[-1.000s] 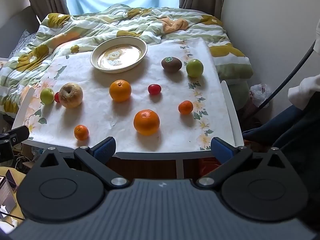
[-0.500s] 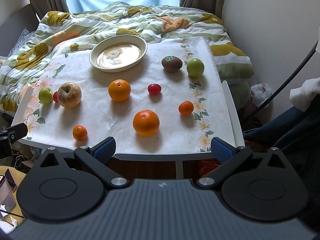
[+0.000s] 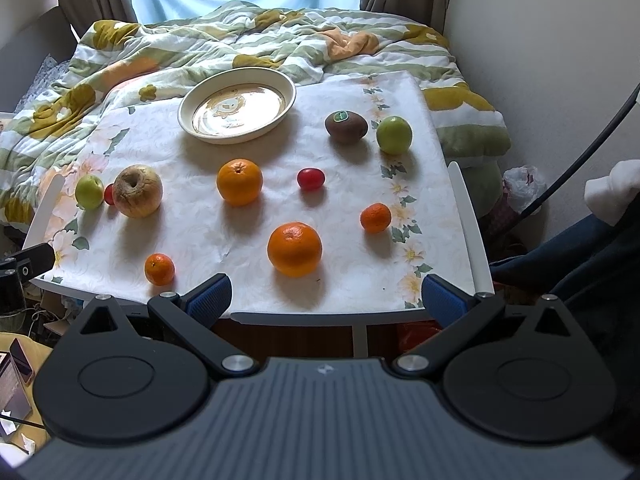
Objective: Organize fruits
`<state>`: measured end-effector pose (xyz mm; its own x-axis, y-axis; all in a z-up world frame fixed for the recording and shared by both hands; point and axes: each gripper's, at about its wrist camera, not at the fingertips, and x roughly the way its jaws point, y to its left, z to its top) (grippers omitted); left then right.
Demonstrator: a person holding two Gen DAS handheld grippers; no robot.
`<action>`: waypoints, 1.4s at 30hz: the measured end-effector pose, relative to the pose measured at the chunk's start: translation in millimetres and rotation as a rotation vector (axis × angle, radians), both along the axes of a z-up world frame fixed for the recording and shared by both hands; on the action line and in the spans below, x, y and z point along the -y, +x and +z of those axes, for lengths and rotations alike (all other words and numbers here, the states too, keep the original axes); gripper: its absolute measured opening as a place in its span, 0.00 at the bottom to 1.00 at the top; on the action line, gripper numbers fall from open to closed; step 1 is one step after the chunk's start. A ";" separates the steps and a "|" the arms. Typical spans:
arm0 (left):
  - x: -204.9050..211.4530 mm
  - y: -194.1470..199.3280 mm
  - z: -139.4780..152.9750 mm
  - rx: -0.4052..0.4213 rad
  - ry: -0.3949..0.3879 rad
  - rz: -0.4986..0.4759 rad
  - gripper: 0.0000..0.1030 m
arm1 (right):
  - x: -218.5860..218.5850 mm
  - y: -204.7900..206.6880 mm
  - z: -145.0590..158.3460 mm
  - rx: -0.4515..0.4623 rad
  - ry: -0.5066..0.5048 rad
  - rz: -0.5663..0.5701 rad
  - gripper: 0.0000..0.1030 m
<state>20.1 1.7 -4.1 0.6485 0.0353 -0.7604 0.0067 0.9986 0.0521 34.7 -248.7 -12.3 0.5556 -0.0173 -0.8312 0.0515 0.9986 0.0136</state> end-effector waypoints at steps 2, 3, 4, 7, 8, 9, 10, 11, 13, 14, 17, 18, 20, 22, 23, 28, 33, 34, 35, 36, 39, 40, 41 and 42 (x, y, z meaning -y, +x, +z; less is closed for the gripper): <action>-1.1 0.8 -0.2 -0.001 0.001 -0.001 1.00 | -0.8 -0.5 0.1 0.001 -0.002 -0.002 1.00; -1.2 0.8 -0.2 0.000 0.001 -0.002 1.00 | -1.1 -0.7 -0.2 0.001 -0.002 -0.004 1.00; 0.0 0.1 0.1 0.000 0.001 0.000 1.00 | -1.1 -0.5 -0.5 0.001 -0.002 -0.006 1.00; 0.2 0.3 0.2 0.000 0.000 0.001 1.00 | -1.1 -1.1 0.9 0.001 -0.003 -0.010 1.00; -0.7 1.3 -0.2 0.000 0.000 0.001 1.00 | -0.9 -1.0 0.9 0.001 -0.002 -0.012 1.00; -0.8 2.2 -0.7 -0.001 0.001 0.001 1.00 | -1.0 -0.7 0.2 0.000 -0.002 -0.013 1.00; -0.4 1.6 -0.4 -0.001 0.000 0.001 1.00 | -0.9 -0.9 0.8 0.000 -0.002 -0.011 1.00; -1.4 2.5 -0.7 -0.001 0.000 0.000 1.00 | -0.8 -0.6 0.8 0.000 -0.001 -0.010 1.00; -0.1 1.6 -0.5 -0.001 0.001 0.001 1.00 | -1.1 -0.4 0.7 0.000 -0.002 -0.009 1.00; -0.7 2.1 -0.7 -0.001 0.002 0.001 1.00 | -1.2 -0.6 0.6 0.000 -0.002 -0.009 1.00; -1.1 2.6 -0.6 0.000 0.002 0.000 1.00 | -1.2 -1.2 0.5 -0.002 -0.001 -0.009 1.00; -1.2 2.5 -0.7 0.000 0.002 0.000 1.00 | -1.1 -2.1 0.5 -0.002 -0.002 -0.008 1.00; -3.0 3.3 -1.2 0.001 0.001 0.000 1.00 | -2.6 -3.9 2.3 -0.001 -0.003 -0.009 1.00; -2.1 3.0 -1.0 0.000 0.003 0.000 1.00 | -3.3 -3.9 2.5 0.001 -0.002 -0.011 1.00; -2.7 3.4 -1.1 0.000 0.003 0.000 1.00 | -3.8 -4.2 2.7 0.001 -0.002 -0.013 1.00; -5.3 5.2 -2.5 -0.003 -0.001 -0.001 1.00 | -3.9 -3.7 2.6 -0.003 0.000 -0.010 1.00; -4.6 6.1 -2.6 -0.003 0.001 -0.001 1.00 | -4.8 -4.5 3.1 -0.004 0.000 -0.012 1.00; -4.5 6.1 -2.5 -0.003 0.000 -0.001 1.00 | -4.6 -4.5 3.2 -0.004 0.001 -0.012 1.00; -5.1 6.5 -2.6 -0.003 0.000 0.000 1.00 | -4.4 -4.4 3.2 -0.003 0.001 -0.011 1.00; -4.4 6.2 -2.4 -0.003 0.001 0.000 1.00 | -4.6 -4.7 3.4 -0.002 0.000 -0.012 1.00; -5.3 6.7 -3.0 -0.003 0.002 0.001 1.00 | -3.9 -4.2 3.7 -0.003 0.002 -0.012 1.00; -5.5 6.7 -3.0 -0.003 0.002 0.000 1.00 | -3.9 -4.3 3.7 -0.003 0.002 -0.012 1.00; -4.8 6.4 -2.8 -0.003 0.002 0.000 1.00 | -3.9 -4.4 3.8 -0.002 0.004 -0.011 1.00; -5.3 6.8 -3.1 -0.005 0.001 -0.002 1.00 | -3.9 -4.3 3.7 -0.003 0.003 -0.011 1.00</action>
<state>26.9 7.0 -7.2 0.6444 0.0346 -0.7639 0.0089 0.9986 0.0528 30.4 -244.8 -8.6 0.5533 -0.0209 -0.8327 0.0623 0.9979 0.0164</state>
